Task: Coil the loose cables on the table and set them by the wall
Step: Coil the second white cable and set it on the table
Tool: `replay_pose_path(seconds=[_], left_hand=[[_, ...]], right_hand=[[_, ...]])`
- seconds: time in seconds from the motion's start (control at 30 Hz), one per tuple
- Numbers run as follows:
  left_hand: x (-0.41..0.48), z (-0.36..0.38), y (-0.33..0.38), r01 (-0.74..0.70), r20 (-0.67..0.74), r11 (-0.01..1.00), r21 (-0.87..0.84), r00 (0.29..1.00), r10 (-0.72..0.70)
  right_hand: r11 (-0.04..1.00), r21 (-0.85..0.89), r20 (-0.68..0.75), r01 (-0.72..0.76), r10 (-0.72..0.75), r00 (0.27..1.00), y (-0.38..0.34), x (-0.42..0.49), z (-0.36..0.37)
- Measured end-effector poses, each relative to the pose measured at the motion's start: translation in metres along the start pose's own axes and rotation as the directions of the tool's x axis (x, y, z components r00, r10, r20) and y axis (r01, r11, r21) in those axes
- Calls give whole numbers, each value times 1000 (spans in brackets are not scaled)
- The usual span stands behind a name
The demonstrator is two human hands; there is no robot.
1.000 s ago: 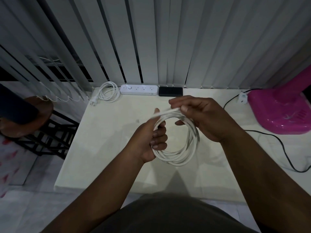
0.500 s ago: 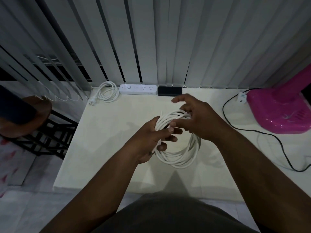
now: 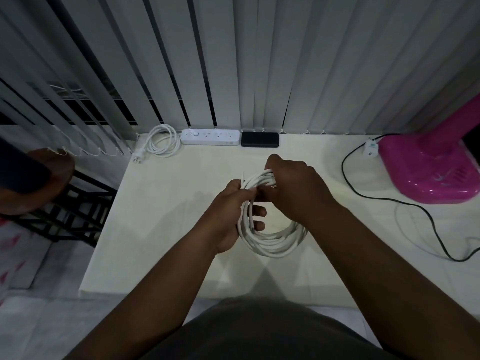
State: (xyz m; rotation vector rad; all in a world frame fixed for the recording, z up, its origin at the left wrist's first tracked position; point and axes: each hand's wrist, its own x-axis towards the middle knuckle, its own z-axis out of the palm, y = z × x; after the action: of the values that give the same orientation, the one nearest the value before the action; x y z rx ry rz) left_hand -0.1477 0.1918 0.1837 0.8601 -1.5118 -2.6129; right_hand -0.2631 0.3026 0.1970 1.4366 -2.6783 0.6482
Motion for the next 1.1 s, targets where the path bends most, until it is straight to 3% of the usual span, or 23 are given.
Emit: replay_pose_path(seconds=[0.2,0.3,0.43,0.6,0.7,0.83,0.93,1.0,1.1], left_hand=[[9,-6,-1,93,-26,994,-61,995,-95],[16,-10,-1,78,-107,997,19,991,-75],[21,-11,-1,-42,-190,969,245,978,90],[35,-18,-15,-176,-70,811,558,964,257],[47,-35,-11,-150,39,726,671,985,167],[72,-47,6,-204,183,472,858,979,91],[90,-45,7,-182,148,470,864,983,108],[105,-46,7,-132,90,590,796,991,101],[127,-38,-1,-97,38,717,690,994,98]], right_hand=[[993,-98,-27,-64,61,998,-2,0,14],[996,7,-31,-89,90,995,0,5,18],[959,245,-3,-141,146,989,9,8,19],[931,283,61,-229,221,973,20,21,28],[906,296,102,-304,286,953,33,29,32],[840,330,151,-431,404,902,45,32,45],[653,536,221,-535,503,836,62,21,51],[454,688,307,-566,525,794,80,11,55],[162,739,537,-654,444,717,103,-4,63]])
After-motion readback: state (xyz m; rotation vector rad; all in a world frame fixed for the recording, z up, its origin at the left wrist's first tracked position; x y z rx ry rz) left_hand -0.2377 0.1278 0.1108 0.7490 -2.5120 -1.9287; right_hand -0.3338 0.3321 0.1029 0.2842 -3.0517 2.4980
